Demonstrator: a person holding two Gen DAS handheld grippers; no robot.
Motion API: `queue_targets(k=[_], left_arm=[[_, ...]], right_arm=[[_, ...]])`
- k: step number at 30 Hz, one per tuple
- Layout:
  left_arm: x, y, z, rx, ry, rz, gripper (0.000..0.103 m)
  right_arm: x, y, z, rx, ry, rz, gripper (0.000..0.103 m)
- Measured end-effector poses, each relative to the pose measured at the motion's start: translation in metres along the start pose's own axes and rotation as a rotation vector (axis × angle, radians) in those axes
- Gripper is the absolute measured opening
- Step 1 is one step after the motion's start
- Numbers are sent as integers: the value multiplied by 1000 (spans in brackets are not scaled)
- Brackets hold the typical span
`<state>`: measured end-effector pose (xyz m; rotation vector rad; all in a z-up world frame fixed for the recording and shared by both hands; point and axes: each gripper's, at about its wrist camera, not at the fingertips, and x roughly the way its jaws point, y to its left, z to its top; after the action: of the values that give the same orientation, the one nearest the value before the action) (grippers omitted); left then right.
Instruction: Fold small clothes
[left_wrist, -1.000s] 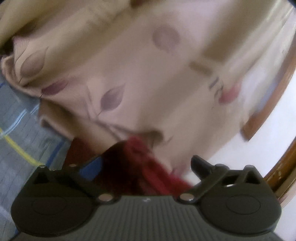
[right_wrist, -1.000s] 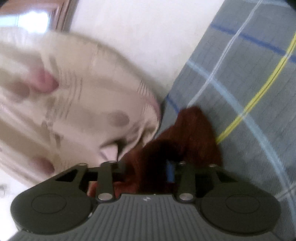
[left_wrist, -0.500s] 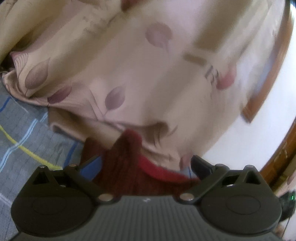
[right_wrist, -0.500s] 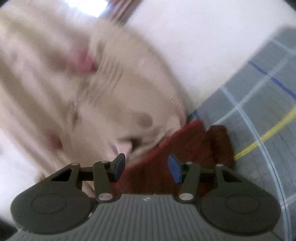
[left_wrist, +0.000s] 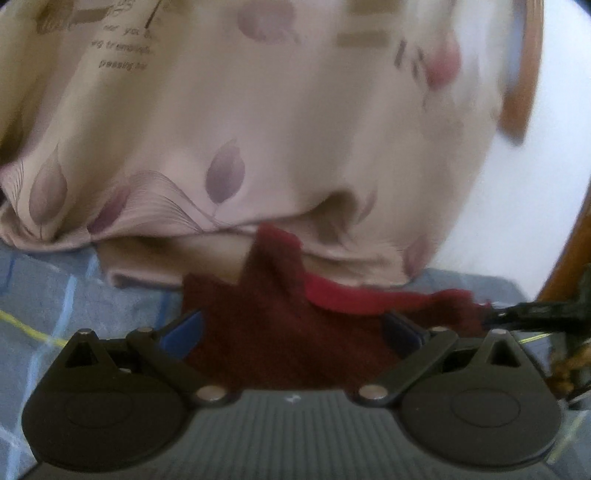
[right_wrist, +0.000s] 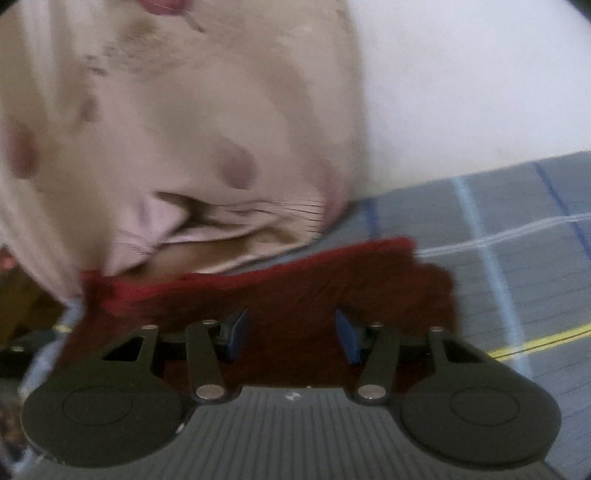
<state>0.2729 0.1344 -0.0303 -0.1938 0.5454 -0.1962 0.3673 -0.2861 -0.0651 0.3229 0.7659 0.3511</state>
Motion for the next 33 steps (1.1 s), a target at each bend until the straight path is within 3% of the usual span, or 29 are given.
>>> queue_targets(k=[4,8,10,15,18,21,25,31,33], left_arm=[[29,-2,5,60,54,57,103],[56,6,2,82,124,227,103],[59,19,-2,49,122,315,103],[54,50,-15,-63,120,336,103],[40,54,-16,-104,67,332,103],[22,51,-15,-137,-4,215,103],[-2,48,-13,-157,-52,158,103],[6,42,-19,-141,77,155,103],[9,37,-26,-98,90,222,103]], right_arm=[[7,-20,-1,69,-7,-31,51],[11,-18,-14,18,-28,-41,51],[10,-14,-18,-18,-36,-48,51],[11,-17,-16,-5,-43,-25,51],[10,-17,-17,-12,-48,-23,51],[9,-16,-17,-15,-45,-26,52],[0,-12,-14,-19,-56,-18,54],[-29,-4,-16,-18,-136,-12,56],[-34,3,-16,-43,-135,8,56]])
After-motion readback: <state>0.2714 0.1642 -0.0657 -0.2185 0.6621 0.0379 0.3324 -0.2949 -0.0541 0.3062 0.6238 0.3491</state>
